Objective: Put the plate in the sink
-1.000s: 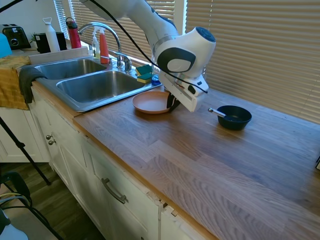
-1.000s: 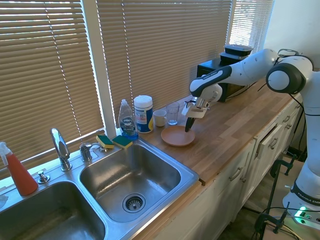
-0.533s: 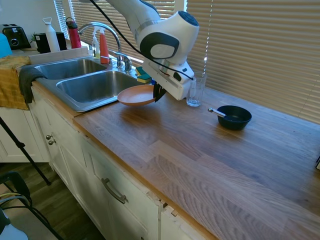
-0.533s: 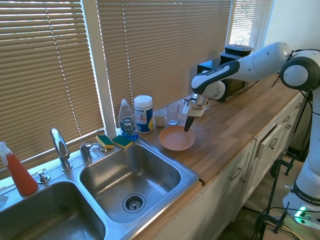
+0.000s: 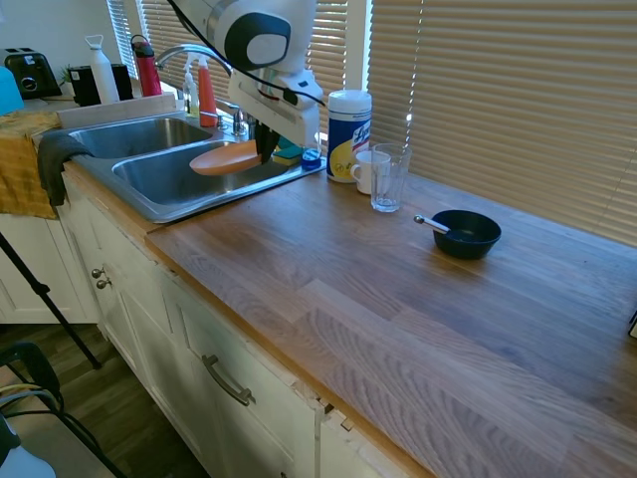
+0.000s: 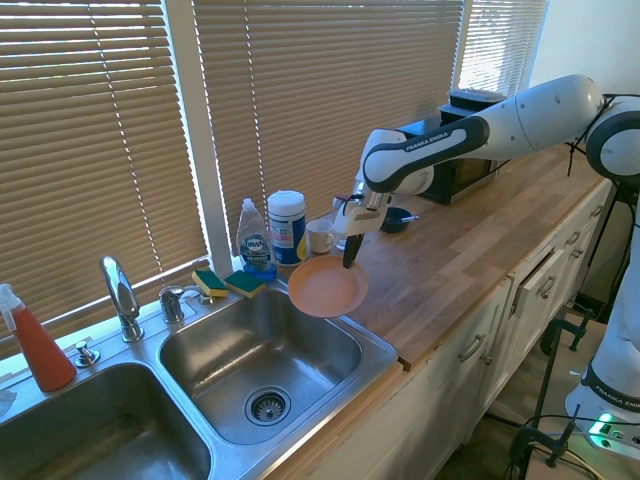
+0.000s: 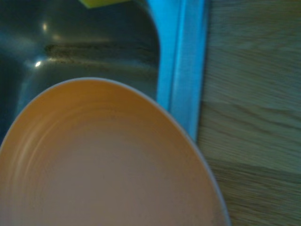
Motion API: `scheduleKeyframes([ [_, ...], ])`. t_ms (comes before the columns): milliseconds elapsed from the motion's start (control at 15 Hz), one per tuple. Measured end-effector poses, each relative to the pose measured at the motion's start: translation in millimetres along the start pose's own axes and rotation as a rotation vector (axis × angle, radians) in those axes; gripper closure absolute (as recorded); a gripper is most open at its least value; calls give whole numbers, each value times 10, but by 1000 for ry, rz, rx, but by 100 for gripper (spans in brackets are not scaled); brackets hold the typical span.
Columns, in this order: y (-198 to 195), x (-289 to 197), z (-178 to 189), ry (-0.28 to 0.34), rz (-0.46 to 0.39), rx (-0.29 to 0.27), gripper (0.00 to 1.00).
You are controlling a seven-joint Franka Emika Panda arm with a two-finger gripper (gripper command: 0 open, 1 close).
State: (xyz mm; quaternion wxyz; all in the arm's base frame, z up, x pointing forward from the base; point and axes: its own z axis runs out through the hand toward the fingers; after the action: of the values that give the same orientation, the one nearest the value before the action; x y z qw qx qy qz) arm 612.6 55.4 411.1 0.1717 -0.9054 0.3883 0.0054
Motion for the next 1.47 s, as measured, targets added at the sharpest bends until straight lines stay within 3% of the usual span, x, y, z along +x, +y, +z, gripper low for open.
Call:
scheduleKeyframes([
  [400,-985,-496,804,41,-67,-125,100],
  [867,-1439,-537,1727,21,-87,-241,100],
  [933,-1461,-540,1794,17,-86,-253,0],
  [1467,-1522,-517,1956,14,-80,-259,0],
])
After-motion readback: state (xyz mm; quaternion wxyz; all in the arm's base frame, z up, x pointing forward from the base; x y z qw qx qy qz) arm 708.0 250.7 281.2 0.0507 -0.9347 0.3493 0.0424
